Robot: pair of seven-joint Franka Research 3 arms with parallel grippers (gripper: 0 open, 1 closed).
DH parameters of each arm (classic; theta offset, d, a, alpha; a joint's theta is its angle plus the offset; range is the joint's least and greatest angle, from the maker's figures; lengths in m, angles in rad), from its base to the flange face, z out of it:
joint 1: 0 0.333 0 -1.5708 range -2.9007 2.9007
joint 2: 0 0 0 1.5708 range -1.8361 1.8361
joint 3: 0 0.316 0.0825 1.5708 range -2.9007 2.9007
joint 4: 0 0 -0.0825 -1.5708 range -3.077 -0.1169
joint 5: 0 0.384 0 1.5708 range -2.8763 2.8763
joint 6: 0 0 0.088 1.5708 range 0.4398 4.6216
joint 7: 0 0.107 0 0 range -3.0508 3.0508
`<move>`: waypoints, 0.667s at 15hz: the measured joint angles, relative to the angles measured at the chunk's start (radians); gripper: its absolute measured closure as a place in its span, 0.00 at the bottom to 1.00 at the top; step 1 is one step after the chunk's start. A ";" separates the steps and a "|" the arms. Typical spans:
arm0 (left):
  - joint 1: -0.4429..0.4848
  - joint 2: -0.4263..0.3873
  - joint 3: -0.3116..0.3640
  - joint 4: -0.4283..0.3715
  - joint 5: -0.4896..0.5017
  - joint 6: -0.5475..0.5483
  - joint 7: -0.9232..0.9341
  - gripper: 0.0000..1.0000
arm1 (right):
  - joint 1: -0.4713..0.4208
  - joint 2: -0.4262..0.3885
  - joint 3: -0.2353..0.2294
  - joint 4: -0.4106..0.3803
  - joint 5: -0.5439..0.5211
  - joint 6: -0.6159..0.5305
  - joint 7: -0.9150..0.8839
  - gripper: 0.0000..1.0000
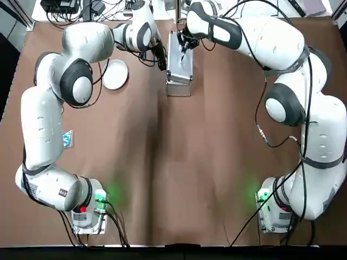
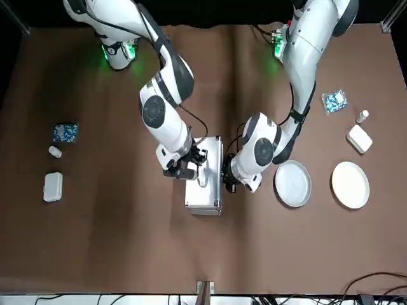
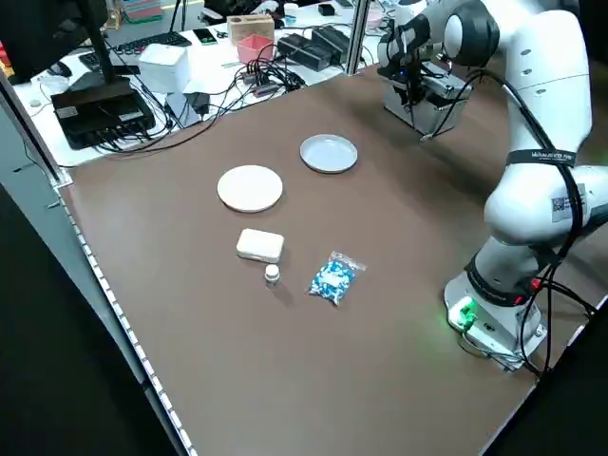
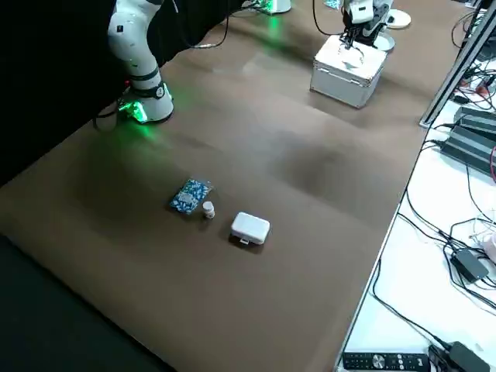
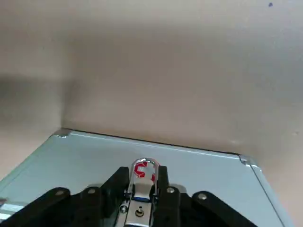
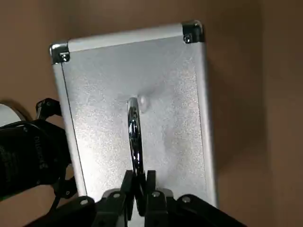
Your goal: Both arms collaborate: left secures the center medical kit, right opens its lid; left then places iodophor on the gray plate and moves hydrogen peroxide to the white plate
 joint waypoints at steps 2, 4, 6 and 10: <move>0.000 0.000 0.000 0.000 0.000 0.000 0.000 0.68 | -0.017 -0.002 0.005 0.009 0.012 -0.027 -0.002 0.87; 0.000 0.000 0.000 0.001 0.000 0.000 0.000 0.68 | -0.037 -0.008 0.012 0.012 0.022 -0.051 -0.006 0.87; 0.000 -0.001 0.000 0.001 0.000 0.000 0.000 0.68 | -0.048 -0.012 0.017 0.013 0.027 -0.065 -0.010 0.87; 0.000 -0.001 -0.001 0.001 0.000 0.000 0.000 0.68 | -0.061 -0.015 0.019 0.014 0.035 -0.089 -0.029 0.87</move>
